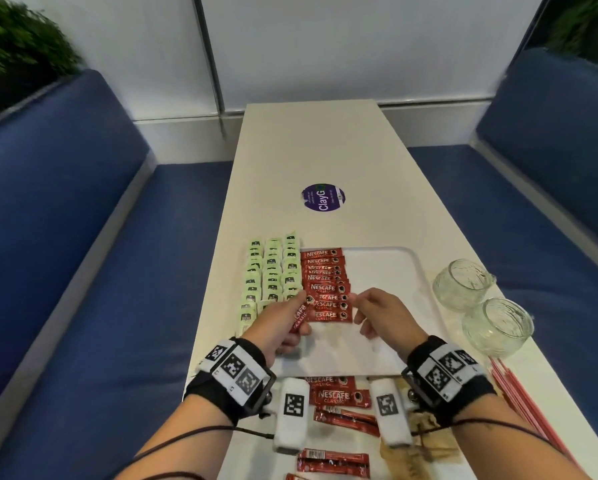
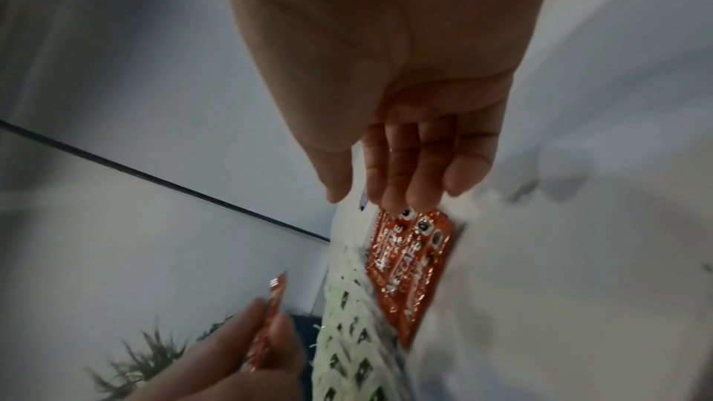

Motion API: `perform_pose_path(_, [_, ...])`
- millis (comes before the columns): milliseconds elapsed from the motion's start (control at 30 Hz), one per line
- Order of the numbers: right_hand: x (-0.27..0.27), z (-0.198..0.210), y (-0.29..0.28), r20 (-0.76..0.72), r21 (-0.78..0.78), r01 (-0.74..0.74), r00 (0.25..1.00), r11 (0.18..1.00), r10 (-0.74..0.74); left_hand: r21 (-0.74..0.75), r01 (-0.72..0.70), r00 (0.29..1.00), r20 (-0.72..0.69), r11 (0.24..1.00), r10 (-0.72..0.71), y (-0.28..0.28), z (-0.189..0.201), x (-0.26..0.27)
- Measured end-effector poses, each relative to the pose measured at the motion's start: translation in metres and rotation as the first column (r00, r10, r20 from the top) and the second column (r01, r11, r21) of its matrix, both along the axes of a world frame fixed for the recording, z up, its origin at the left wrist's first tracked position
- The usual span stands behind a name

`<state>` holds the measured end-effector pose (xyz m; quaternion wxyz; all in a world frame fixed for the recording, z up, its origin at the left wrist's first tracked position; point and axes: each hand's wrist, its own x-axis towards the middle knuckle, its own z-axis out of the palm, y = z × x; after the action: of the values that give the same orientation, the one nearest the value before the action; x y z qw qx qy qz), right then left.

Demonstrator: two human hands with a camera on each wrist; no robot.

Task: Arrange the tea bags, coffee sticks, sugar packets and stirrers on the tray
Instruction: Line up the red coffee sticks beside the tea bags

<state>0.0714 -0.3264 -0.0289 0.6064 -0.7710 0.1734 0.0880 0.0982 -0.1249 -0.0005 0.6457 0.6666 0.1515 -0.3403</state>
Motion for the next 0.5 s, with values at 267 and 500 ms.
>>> perform_pose_path(267, [-0.007,0.015,0.017,0.111,0.028,-0.149,0.983,0.988,0.145,0.21,0.234,0.946,0.177,0.949,-0.272,-0.018,0.006,-0.013])
perform_pose_path(500, [-0.01,0.015,0.004,0.129,0.018,0.002,0.992,1.0,-0.004,0.167,0.024,0.954,0.292,0.986,-0.073,0.001,-0.004,-0.011])
